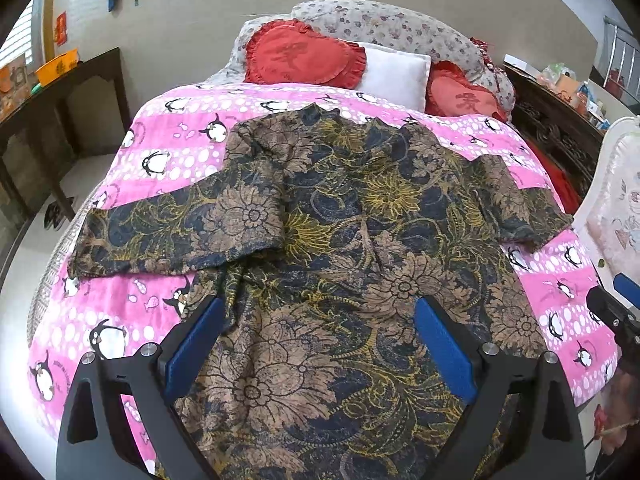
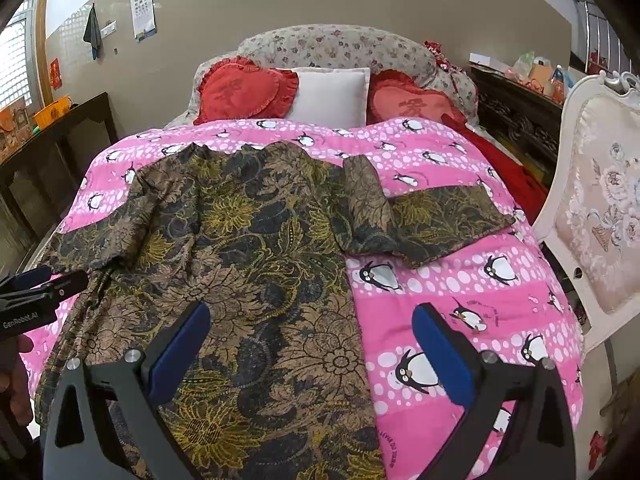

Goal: Fold small clothes

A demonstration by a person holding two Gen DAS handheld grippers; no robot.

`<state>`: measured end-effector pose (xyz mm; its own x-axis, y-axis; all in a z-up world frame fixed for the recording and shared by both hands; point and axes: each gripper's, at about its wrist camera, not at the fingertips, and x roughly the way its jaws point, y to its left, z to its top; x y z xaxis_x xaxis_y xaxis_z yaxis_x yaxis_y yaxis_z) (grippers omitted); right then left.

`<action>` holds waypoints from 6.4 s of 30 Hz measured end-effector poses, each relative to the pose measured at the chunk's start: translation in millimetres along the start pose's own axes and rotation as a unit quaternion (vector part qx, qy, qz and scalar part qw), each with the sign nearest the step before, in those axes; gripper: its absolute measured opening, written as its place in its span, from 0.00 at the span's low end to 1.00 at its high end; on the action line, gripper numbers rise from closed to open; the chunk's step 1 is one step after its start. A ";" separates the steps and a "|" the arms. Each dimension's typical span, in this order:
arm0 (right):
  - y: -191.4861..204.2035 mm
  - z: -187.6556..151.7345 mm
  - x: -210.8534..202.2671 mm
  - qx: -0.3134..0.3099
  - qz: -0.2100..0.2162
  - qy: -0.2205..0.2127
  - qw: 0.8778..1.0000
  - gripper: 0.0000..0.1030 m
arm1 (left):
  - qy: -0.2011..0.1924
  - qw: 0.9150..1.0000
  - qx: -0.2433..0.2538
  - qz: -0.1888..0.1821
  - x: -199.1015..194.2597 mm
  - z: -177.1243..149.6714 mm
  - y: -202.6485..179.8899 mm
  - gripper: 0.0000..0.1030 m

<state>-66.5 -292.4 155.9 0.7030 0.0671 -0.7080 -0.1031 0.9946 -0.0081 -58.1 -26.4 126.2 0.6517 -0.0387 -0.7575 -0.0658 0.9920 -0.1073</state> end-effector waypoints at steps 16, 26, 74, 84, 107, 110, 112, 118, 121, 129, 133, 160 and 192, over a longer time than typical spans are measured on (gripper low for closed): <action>20.7 -21.0 -7.8 0.001 -0.026 0.020 0.999 1.00 | -0.012 1.000 -0.002 -0.016 -14.1 -15.5 -1.5 0.78; 18.5 -11.4 23.3 0.005 -0.019 0.040 0.999 1.00 | 0.015 1.000 -0.002 -0.002 18.5 -10.7 0.4 0.78; 48.3 14.2 105.6 -0.024 -0.007 0.076 0.997 1.00 | 0.047 0.999 -0.006 0.021 83.2 6.6 11.0 0.77; 48.6 8.3 97.9 -0.021 -0.001 0.070 0.997 1.00 | 0.045 0.999 -0.001 0.027 79.2 4.0 8.4 0.77; 33.4 -42.9 174.0 -0.029 0.004 0.070 0.997 1.00 | 0.034 0.998 0.012 0.042 142.7 -24.1 35.9 0.84; 33.8 -43.1 173.9 -0.029 0.004 0.070 0.997 1.00 | 0.032 0.999 0.012 0.042 142.2 -24.4 34.2 0.84; 35.2 -43.5 173.1 -0.030 0.002 0.069 0.997 1.00 | 0.031 0.999 0.012 0.042 141.8 -24.8 36.1 0.84; 36.6 -43.7 173.2 -0.032 -0.003 0.069 0.997 1.00 | 0.027 0.999 0.007 0.033 140.3 -26.4 39.4 0.84; 36.6 -43.2 174.2 -0.033 -0.005 0.068 0.997 1.00 | 0.026 0.999 0.006 0.031 138.9 -27.4 40.5 0.84; 38.2 -43.3 174.6 -0.035 -0.008 0.066 0.997 1.00 | 0.003 0.999 -0.029 -0.041 88.4 -18.5 67.8 0.83; 38.4 -43.8 174.0 -0.036 -0.009 0.066 0.997 1.00 | -0.043 0.994 -0.092 -0.026 46.8 -4.8 135.1 0.83; 39.4 -44.7 173.4 -0.037 -0.010 0.064 0.997 1.00 | -0.014 0.972 -0.232 0.018 74.1 9.7 304.9 0.00; 37.5 -39.2 176.8 -0.032 -0.005 0.088 0.996 1.00 | 0.018 0.980 0.049 -0.190 141.9 23.1 -16.9 0.12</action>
<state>26.3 -246.3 2.7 0.5699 0.0369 -0.8209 -0.1452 0.9878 -0.0564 52.9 -45.9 35.4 0.5874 -0.4096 -0.6980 0.2496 0.9121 -0.3252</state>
